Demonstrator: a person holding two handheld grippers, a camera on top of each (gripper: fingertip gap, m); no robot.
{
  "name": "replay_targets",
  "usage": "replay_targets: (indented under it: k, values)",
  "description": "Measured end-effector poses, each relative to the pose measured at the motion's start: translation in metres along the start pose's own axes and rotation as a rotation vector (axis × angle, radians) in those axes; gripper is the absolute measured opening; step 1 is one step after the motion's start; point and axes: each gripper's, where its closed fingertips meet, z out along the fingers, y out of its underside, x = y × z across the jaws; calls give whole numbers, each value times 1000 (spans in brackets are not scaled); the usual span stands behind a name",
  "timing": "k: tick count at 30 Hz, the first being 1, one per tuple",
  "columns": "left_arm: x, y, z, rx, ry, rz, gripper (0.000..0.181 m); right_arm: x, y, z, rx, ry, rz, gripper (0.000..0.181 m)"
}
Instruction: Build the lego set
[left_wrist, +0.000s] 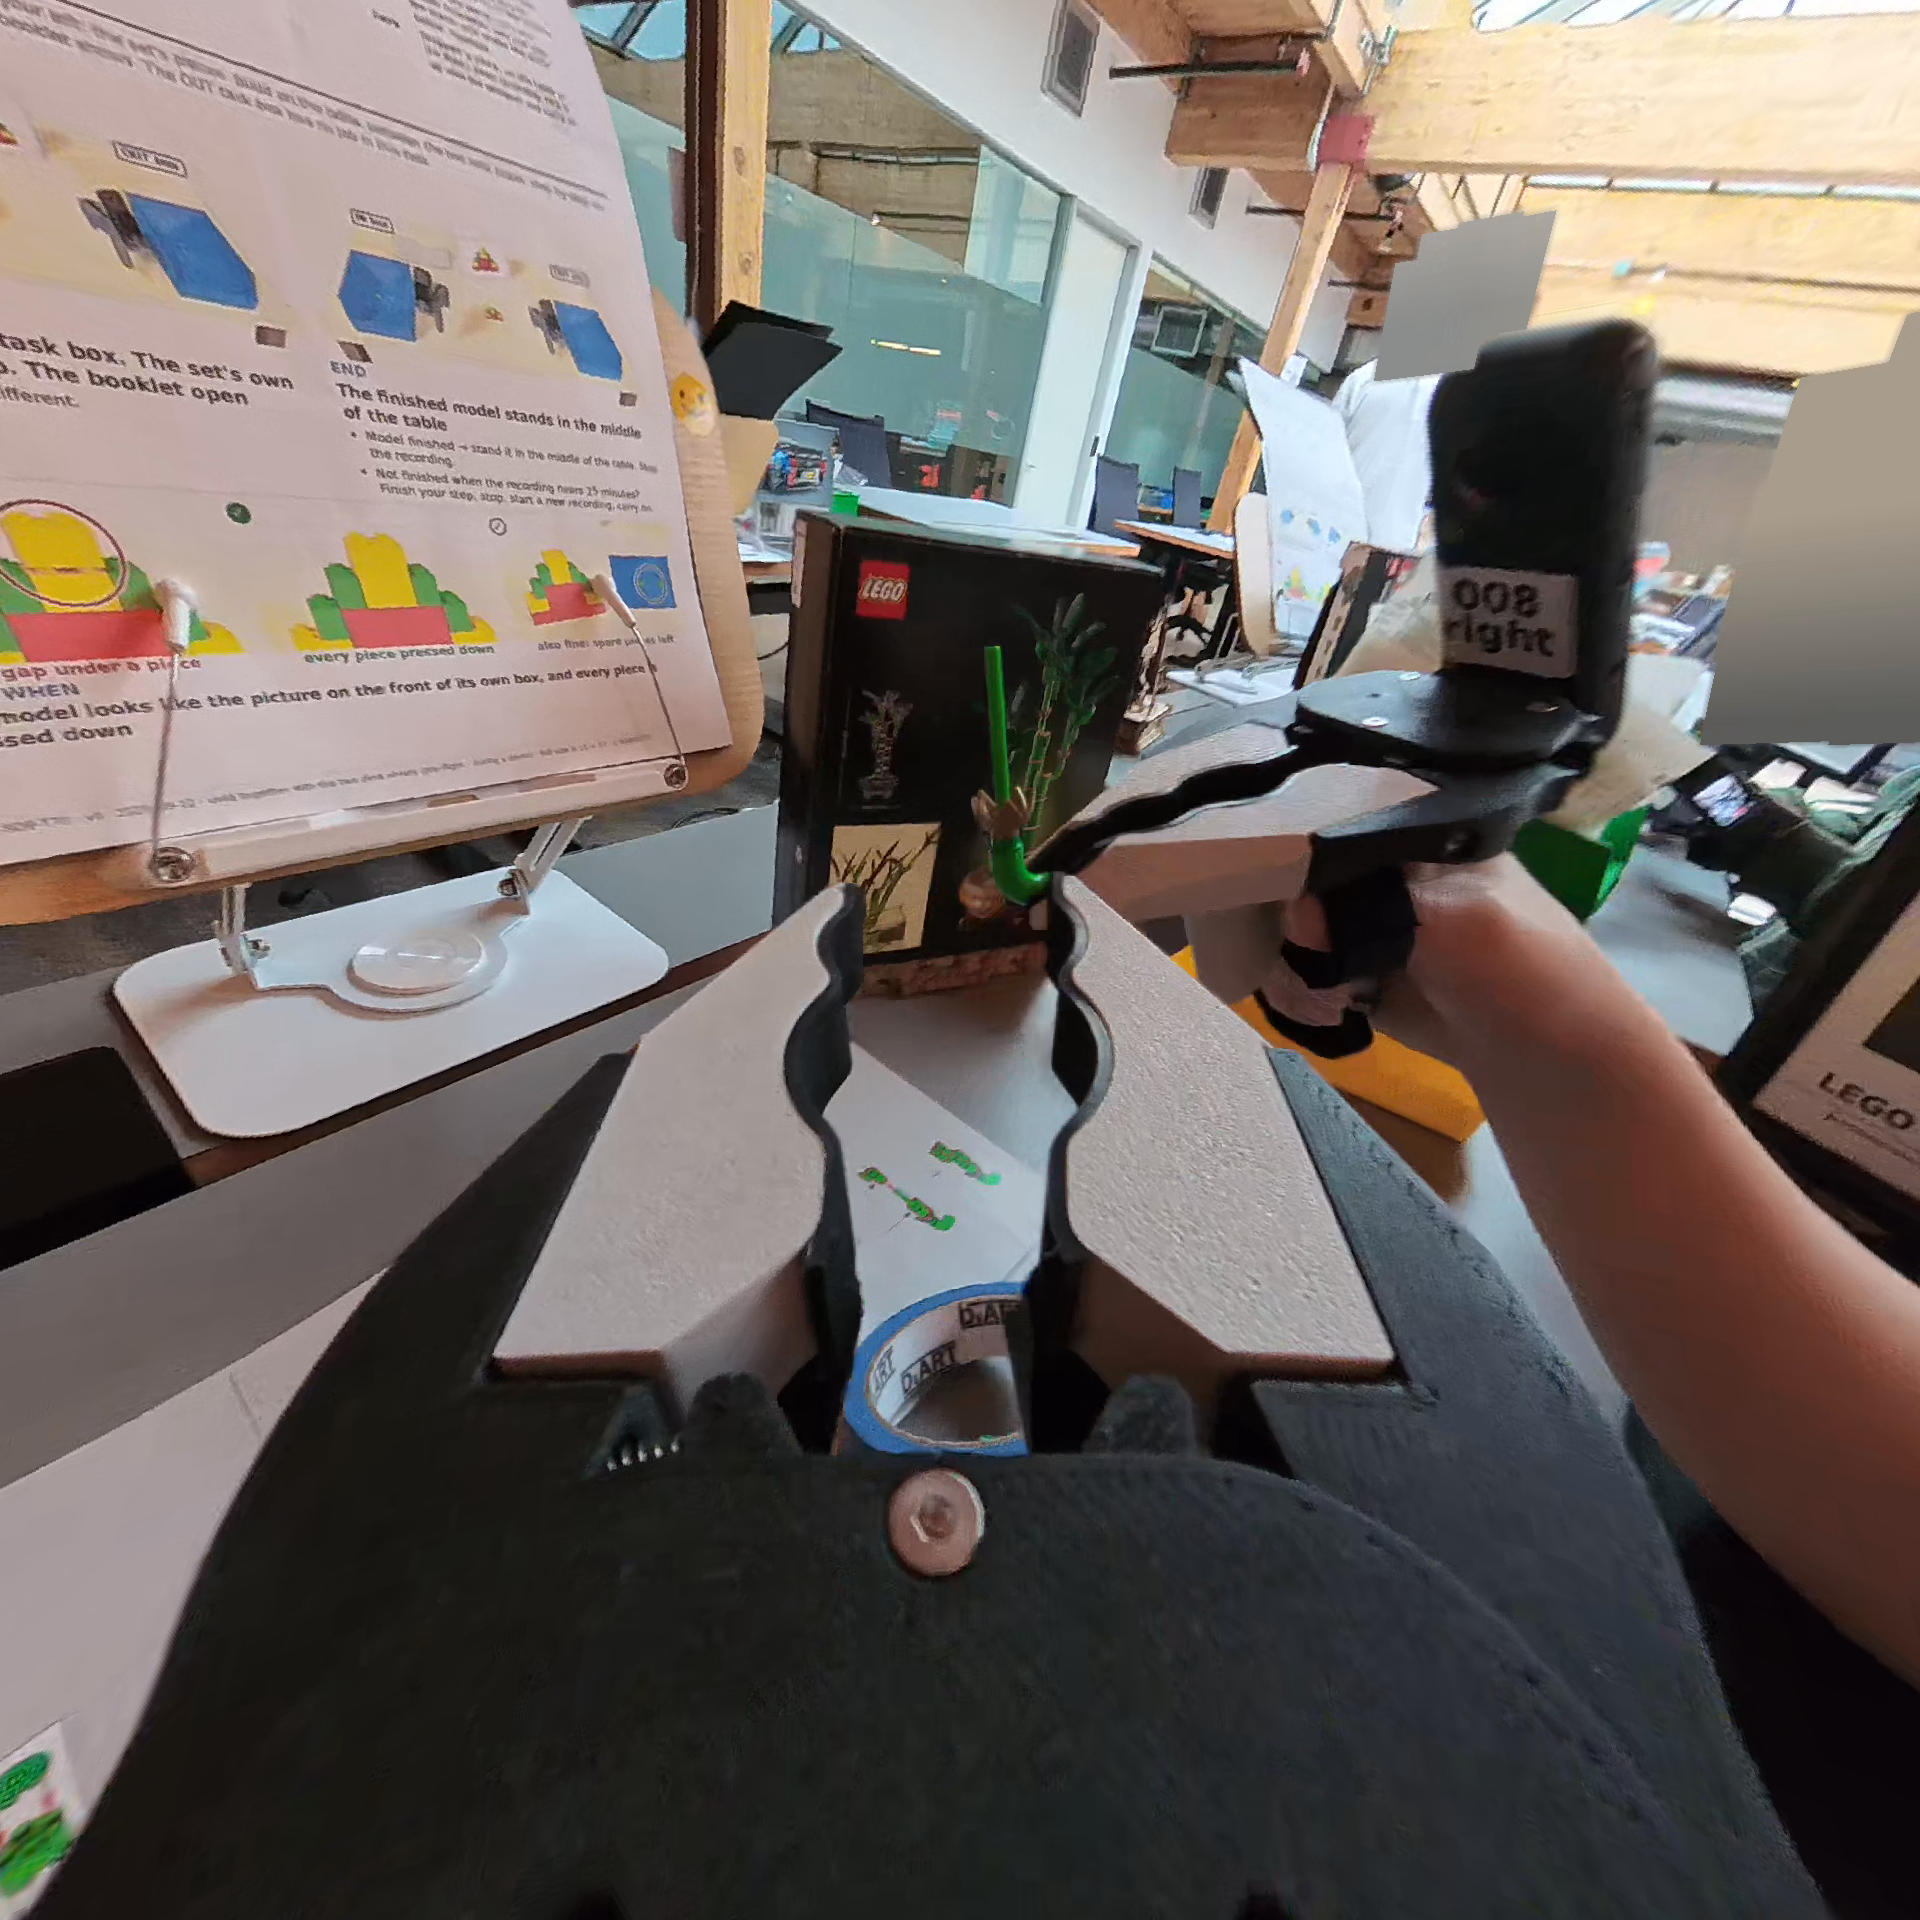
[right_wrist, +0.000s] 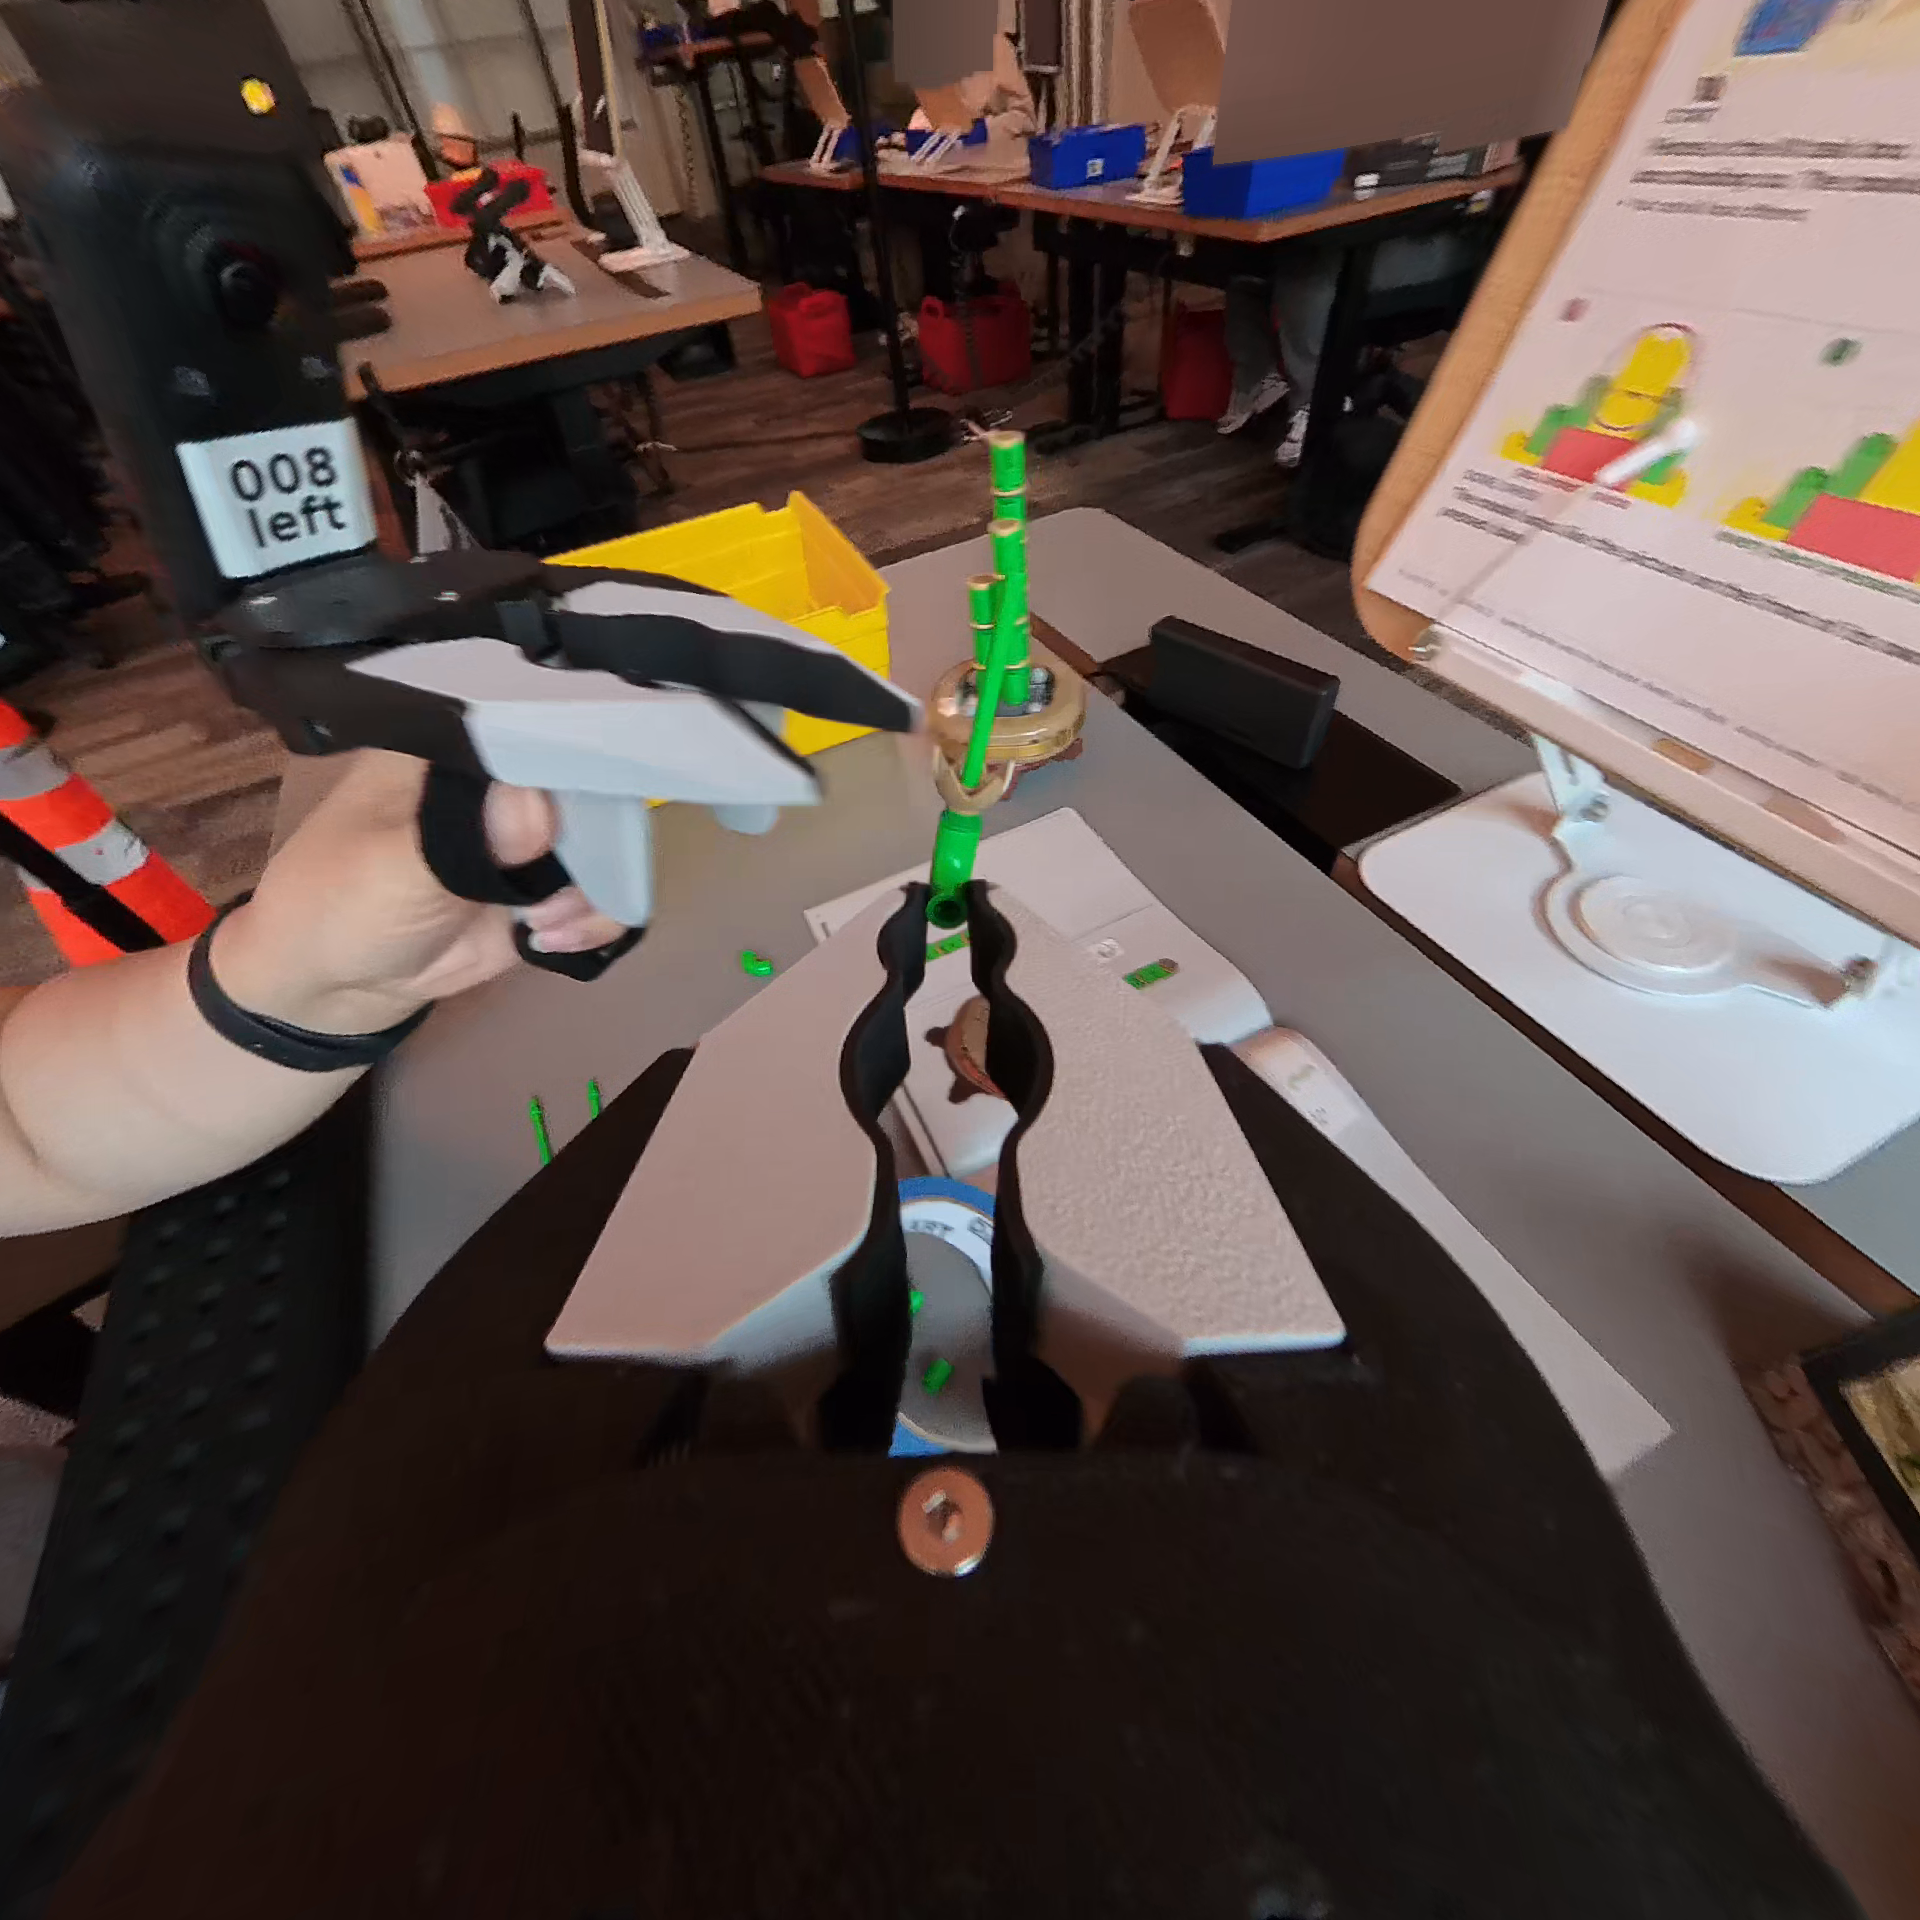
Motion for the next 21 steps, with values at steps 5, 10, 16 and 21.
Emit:
replay_targets:
  k: [5,10,16,21]
  values:
    - [9,-7,-4,9,123,-27,30,40,11,-38,82,-57,85,5]
    - [31,-2,-3,-1,390,-172,27,7,-5,-59,177,-286,62,6]
    - [56,3,-5,1,619,-268,26,-25,8,-46,61,-380,-43,5]
    - [69,11,-4,-24,657,-204,21,-32,13,-35,32,-403,-50,6]
